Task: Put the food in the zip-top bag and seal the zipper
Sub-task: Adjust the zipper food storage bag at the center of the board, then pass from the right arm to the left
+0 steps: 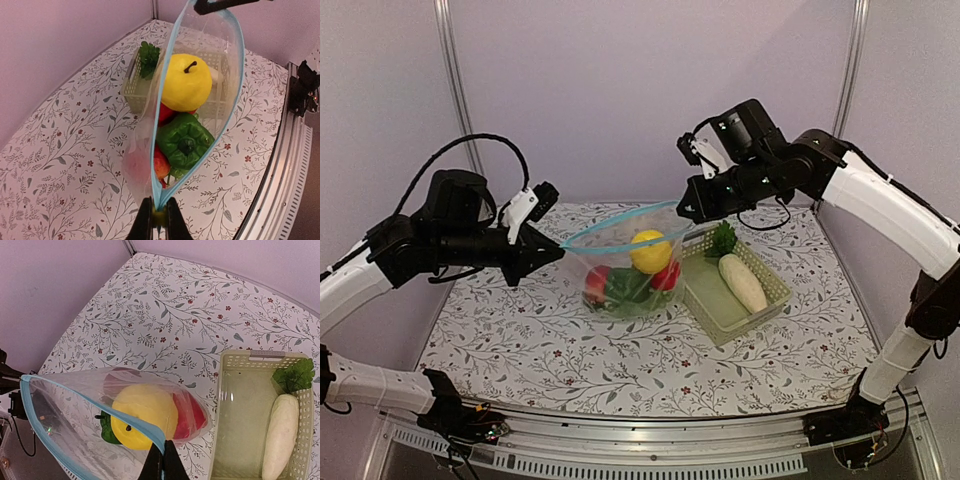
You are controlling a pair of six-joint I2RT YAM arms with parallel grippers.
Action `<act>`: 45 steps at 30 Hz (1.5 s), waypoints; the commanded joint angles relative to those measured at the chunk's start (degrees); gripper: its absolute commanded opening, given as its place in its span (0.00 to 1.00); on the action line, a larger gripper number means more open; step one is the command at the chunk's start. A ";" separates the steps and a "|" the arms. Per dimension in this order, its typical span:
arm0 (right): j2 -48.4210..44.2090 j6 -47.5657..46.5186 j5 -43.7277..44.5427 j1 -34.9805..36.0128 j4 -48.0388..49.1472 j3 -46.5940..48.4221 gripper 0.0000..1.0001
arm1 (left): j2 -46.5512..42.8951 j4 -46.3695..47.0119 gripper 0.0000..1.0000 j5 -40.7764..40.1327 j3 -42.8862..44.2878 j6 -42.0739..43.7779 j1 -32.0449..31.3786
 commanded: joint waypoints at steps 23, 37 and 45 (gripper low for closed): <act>-4.26 5.92 -1.07 -0.42 5.52 -14.24 0.00 | 2.45 4.10 0.68 4.65 -6.29 -11.22 0.81; -2.41 7.44 -1.06 -0.43 5.43 -12.33 0.00 | -11.24 31.13 0.94 8.65 -29.13 -23.23 0.45; -1.72 8.37 -1.07 -0.52 5.41 -11.52 0.00 | -5.72 37.19 0.67 11.98 -27.86 -22.22 -2.02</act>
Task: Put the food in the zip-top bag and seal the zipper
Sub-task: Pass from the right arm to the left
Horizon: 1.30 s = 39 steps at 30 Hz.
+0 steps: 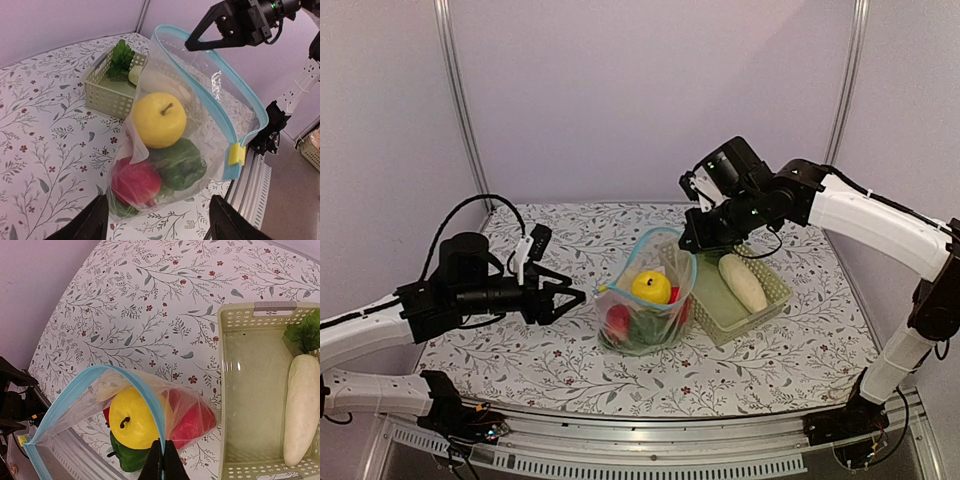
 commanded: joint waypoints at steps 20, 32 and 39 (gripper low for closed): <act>1.17 1.49 -0.37 -0.88 0.51 2.34 0.00 | 8.67 7.72 0.30 2.56 3.64 2.93 -6.28; 1.31 1.44 -0.50 -0.93 0.51 2.35 0.00 | 10.73 8.05 0.31 2.29 4.58 3.14 -7.27; 1.48 1.45 -0.40 -1.01 0.58 2.31 0.00 | 11.31 8.82 0.20 2.86 4.70 2.93 -7.62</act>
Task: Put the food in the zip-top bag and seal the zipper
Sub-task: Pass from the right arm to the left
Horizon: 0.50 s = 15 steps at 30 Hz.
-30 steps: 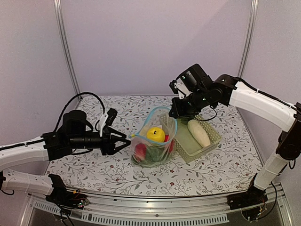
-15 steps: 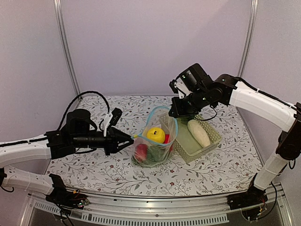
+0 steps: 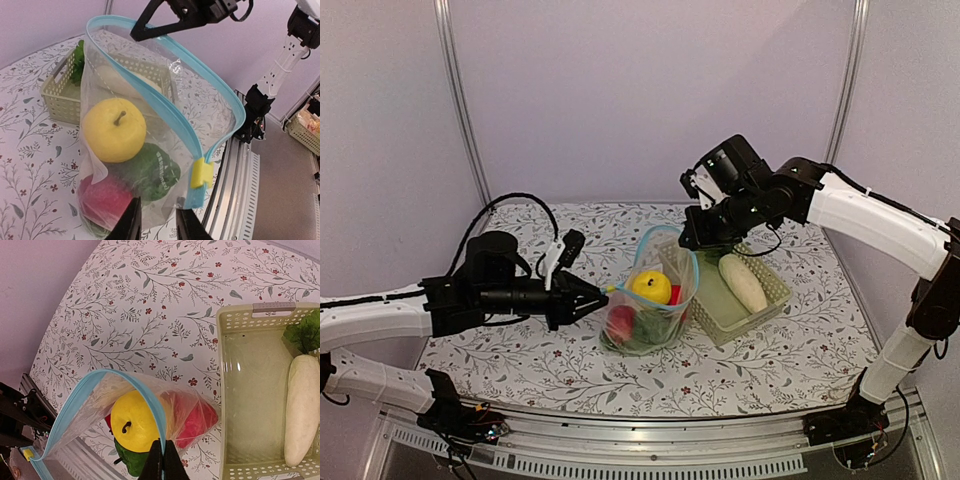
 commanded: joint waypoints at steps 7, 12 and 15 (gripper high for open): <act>0.73 0.40 -0.12 -0.73 0.20 1.60 0.03 | 0.19 2.48 0.00 1.19 1.86 -1.54 -1.24; -1.23 -2.97 0.23 -0.81 -0.51 2.81 0.34 | -2.36 2.07 0.00 -0.27 2.50 -2.28 -1.21; -3.98 -6.49 -0.15 -0.81 -0.32 3.22 0.57 | -3.04 0.22 0.00 -0.67 3.64 -1.93 -1.15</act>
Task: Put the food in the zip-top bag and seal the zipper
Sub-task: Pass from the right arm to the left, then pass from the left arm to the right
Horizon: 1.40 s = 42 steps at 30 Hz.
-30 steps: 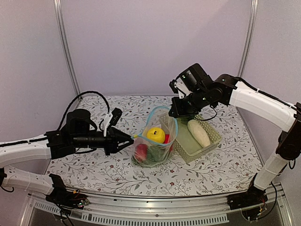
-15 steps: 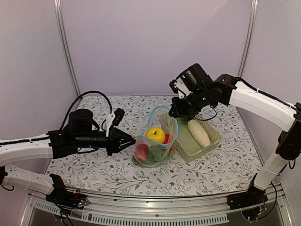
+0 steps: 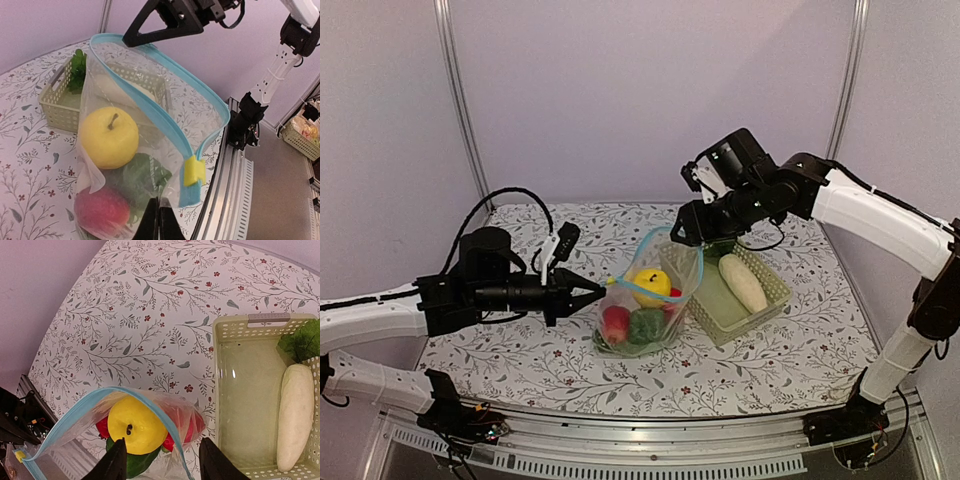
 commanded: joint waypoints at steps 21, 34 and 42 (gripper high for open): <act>0.74 -33.94 -24.81 8.83 3.11 8.47 0.60 | -0.40 -4.21 0.00 2.17 5.81 0.09 -0.54; 7.33 -38.78 -29.92 9.31 3.34 10.95 0.47 | -0.51 -4.38 0.00 2.44 6.05 0.36 -0.46; 9.53 -38.68 -31.59 9.35 2.91 11.11 0.42 | -0.62 -4.38 0.00 2.36 6.14 0.31 -0.46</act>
